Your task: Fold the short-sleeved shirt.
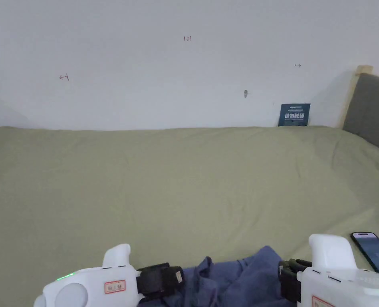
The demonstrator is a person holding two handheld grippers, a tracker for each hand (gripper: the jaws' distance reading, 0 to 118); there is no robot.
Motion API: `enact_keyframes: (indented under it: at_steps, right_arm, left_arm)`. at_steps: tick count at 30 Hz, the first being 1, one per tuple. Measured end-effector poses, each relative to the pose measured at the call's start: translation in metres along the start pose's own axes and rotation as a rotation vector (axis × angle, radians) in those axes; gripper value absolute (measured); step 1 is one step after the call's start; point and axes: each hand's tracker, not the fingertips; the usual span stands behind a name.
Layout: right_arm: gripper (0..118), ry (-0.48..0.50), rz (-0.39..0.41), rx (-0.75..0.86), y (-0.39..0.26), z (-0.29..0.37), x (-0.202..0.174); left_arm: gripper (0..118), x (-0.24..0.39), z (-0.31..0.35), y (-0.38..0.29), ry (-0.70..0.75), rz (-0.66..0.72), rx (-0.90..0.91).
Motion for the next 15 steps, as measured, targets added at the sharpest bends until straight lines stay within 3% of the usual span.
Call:
enact_keyframes:
  at_steps: [1,2,3,4,5,11,15]
  right_arm:
    - [1,0.003,-0.003,-0.002,0.000,-0.001,0.000]
    - [1,0.007,-0.008,-0.002,0.000,-0.001,0.000]
    - [1,0.012,-0.013,0.000,0.000,-0.003,0.001]
    - [1,0.017,-0.018,0.000,0.000,-0.004,0.001]
    - [1,0.022,-0.024,0.002,0.000,-0.003,0.001]
    - [1,0.016,-0.040,0.035,-0.001,0.009,0.005]
    - [1,-0.006,-0.043,0.078,0.003,0.026,0.011]
  left_arm:
    - [81,-0.005,0.010,0.003,-0.021,0.011,0.039]
    - [63,-0.002,0.024,0.006,-0.036,0.024,0.074]
    - [27,-0.006,0.026,0.009,-0.016,0.034,0.065]
    - [0,-0.007,0.025,0.009,0.003,0.033,0.066]
    - [0,-0.009,0.025,0.005,0.104,0.001,0.085]
    - [0,0.014,-0.025,-0.018,0.013,-0.028,-0.010]
    - [0,0.030,-0.075,-0.044,0.056,-0.057,-0.123]
